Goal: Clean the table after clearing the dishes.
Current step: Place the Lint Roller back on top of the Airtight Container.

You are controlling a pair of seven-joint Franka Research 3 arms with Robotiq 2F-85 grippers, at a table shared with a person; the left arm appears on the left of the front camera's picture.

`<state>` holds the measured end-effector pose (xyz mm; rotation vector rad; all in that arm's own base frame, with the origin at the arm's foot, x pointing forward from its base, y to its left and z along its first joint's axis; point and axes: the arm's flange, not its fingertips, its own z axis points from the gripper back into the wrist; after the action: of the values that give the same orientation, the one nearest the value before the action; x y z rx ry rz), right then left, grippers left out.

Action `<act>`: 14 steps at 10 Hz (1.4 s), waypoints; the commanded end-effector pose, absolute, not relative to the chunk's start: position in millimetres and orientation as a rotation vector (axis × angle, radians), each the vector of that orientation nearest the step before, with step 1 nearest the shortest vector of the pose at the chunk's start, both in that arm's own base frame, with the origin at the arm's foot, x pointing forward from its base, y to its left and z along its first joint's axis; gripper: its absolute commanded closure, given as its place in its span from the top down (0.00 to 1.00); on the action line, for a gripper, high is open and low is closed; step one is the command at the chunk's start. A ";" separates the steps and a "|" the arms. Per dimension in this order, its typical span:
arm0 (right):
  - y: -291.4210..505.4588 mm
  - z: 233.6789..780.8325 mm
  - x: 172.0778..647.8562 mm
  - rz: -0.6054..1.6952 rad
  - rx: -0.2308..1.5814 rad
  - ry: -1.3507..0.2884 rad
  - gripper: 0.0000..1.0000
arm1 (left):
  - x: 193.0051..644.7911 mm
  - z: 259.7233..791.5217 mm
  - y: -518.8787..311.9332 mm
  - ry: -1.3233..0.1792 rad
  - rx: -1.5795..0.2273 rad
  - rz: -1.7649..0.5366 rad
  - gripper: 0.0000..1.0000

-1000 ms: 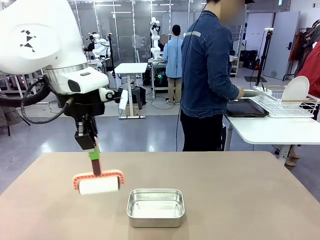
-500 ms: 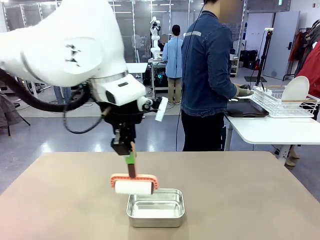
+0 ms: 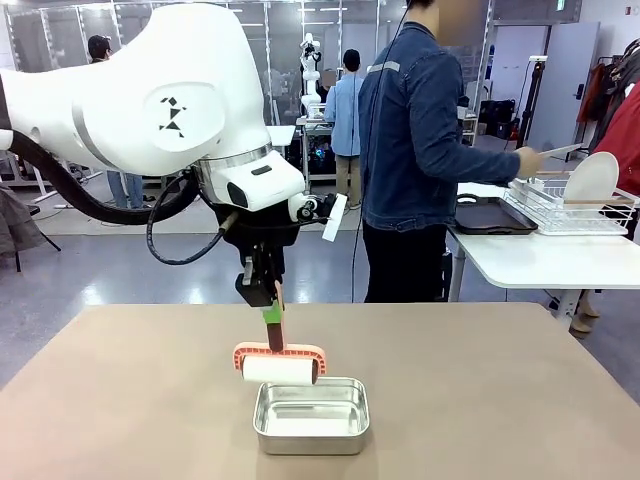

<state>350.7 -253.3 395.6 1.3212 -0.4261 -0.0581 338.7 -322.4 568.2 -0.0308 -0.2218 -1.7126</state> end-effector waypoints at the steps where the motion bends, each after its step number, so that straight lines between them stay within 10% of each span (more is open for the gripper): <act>1: -252.7 397.5 348.9 -0.049 1.318 -0.432 1.00 | 341.0 566.6 -323.8 -0.220 -0.033 -1.713 0.21; 14: -252.7 397.5 348.9 -0.049 1.318 -0.432 1.00 | 443.9 466.8 -386.6 -0.059 -0.108 -1.756 0.21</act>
<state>350.8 -253.3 395.5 1.3213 -0.4257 -0.0582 438.7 -381.5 461.1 -0.1258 -0.0814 -1.7566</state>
